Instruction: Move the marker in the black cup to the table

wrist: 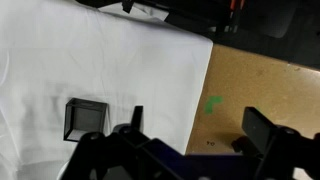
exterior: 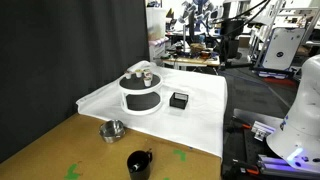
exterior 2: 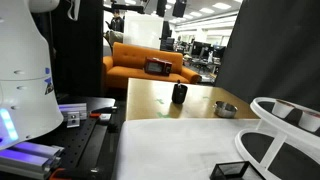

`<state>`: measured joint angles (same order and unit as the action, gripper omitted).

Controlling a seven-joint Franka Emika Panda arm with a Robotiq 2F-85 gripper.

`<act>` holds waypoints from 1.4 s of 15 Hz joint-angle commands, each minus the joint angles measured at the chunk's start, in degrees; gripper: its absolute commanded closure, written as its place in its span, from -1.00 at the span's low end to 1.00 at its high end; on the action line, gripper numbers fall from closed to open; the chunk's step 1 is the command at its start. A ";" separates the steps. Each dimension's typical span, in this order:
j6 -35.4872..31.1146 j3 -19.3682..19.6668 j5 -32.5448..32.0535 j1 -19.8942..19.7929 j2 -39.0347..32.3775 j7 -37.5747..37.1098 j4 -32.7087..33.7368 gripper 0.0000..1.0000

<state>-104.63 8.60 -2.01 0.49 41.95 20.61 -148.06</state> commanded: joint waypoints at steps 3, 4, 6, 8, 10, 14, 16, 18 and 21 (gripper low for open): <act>0.12 0.06 -0.04 0.10 -0.02 -0.07 0.11 -1.00; 0.12 0.06 -0.04 0.10 -0.02 -0.07 0.11 -1.00; 0.12 0.06 -0.04 0.10 -0.02 -0.07 0.11 -1.00; 0.12 0.06 -0.04 0.10 -0.02 -0.07 0.11 -1.00; 0.62 -1.51 0.69 2.11 -1.08 0.45 0.63 -1.00; 0.33 -6.70 0.40 8.09 -4.59 1.60 1.81 -1.00; 0.12 -8.48 -0.64 10.94 -6.87 4.07 2.80 -1.00; 0.04 -9.64 -1.83 13.00 -9.62 7.00 4.34 -1.00; 0.33 -10.41 -4.46 14.76 -13.28 12.45 6.76 -1.00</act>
<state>-105.17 -1.65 -3.96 14.19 32.75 27.56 -144.64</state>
